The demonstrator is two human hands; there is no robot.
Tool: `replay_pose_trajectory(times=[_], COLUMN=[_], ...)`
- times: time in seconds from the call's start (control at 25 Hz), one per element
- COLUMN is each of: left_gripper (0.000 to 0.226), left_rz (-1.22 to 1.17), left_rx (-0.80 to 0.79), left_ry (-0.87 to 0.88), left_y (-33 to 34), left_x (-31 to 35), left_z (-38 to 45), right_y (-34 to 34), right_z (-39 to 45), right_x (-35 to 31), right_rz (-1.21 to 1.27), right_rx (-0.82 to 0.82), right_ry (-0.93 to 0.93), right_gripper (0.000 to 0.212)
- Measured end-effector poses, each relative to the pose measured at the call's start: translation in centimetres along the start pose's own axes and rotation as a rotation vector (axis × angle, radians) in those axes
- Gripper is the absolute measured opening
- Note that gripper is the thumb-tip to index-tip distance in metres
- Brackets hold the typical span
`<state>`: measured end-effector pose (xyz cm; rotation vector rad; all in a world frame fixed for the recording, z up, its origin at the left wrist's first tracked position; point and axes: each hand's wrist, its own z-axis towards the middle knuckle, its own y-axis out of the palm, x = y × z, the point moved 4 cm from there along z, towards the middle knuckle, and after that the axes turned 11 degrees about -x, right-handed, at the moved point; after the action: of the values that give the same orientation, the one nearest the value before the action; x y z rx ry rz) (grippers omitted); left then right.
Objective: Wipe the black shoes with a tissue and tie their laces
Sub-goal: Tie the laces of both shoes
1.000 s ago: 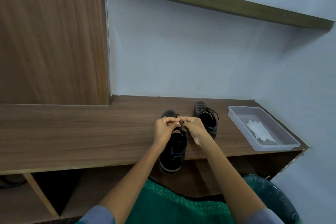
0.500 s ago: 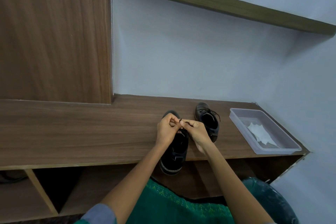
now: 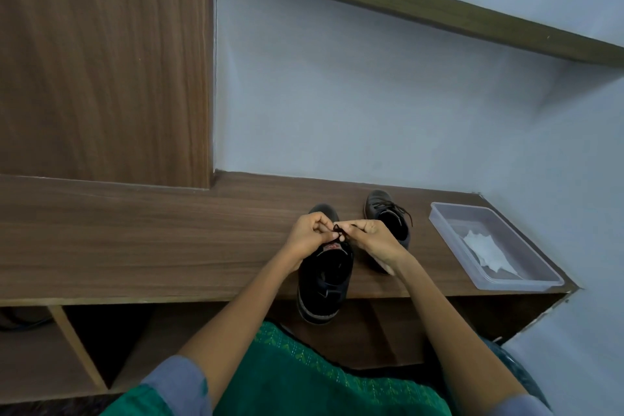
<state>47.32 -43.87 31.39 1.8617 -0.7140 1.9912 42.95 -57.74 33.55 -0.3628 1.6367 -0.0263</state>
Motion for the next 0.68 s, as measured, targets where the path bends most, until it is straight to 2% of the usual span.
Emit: replay_pose_trajectory(times=[0.12, 0.28, 0.36, 0.52, 0.64, 0.68], left_gripper=[0.024, 0.028, 0.027, 0.025, 0.017, 0.021], left_rz=[-0.083, -0.077, -0.063, -0.052, -0.177, -0.216], left_rx=[-0.057, -0.097, -0.101, -0.199, -0.271, -0.263], left_ry=[-0.067, -0.11, -0.117, -0.133, -0.179, -0.199], left_y=[-0.3, -0.4, -0.4, 0.1, 0.3, 0.4], left_x=[-0.1, 0.6, 0.9, 1.0, 0.9, 1.0], left_z=[0.1, 0.3, 0.4, 0.3, 0.4, 0.5], right_y=[-0.2, -0.3, -0.2, 1.5, 2.1, 2.0], right_z=[-0.3, -0.1, 0.1, -0.1, -1.1, -1.5], right_x=[-1.2, -2.4, -2.5, -1.9, -0.9, -0.8], right_rz=[-0.197, -0.503, -0.616, -0.77, -0.777, -0.765], right_rx=[-0.035, 0.039, 0.095, 0.273, 0.384, 0.424], right_ry=[-0.03, -0.051, -0.05, -0.186, -0.308, -0.321], right_gripper=[0.02, 0.012, 0.016, 0.019, 0.011, 0.012])
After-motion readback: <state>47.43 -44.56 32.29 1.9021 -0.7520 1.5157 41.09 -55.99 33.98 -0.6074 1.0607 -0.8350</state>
